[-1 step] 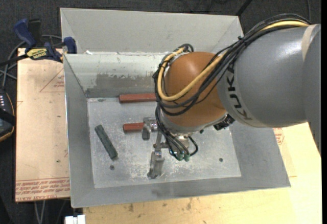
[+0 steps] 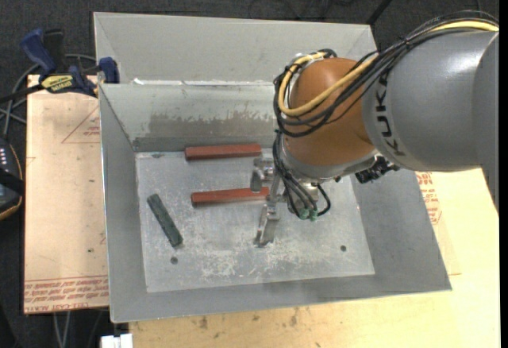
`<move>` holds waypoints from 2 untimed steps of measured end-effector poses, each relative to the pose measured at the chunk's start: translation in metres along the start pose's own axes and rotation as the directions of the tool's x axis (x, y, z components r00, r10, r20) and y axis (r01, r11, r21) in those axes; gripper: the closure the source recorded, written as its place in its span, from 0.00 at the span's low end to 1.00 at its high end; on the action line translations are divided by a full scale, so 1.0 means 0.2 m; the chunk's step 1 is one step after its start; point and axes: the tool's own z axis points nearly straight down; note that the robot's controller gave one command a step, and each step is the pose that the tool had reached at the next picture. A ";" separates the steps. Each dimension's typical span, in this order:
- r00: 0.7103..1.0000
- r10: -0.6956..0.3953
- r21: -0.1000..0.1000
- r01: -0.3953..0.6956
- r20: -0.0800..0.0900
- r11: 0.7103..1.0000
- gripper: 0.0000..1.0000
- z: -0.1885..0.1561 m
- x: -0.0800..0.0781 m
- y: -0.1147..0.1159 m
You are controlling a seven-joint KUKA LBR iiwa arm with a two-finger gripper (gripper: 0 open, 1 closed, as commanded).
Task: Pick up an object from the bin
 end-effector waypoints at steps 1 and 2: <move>0.990 -0.142 -0.002 0.142 -0.003 0.990 0.00 0.43 -0.23 0.00; 0.980 -0.199 -0.002 0.199 -0.001 0.980 0.00 0.47 -0.61 0.05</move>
Offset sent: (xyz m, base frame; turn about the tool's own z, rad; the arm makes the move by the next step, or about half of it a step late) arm 0.0465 -0.0045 -0.0821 -0.1439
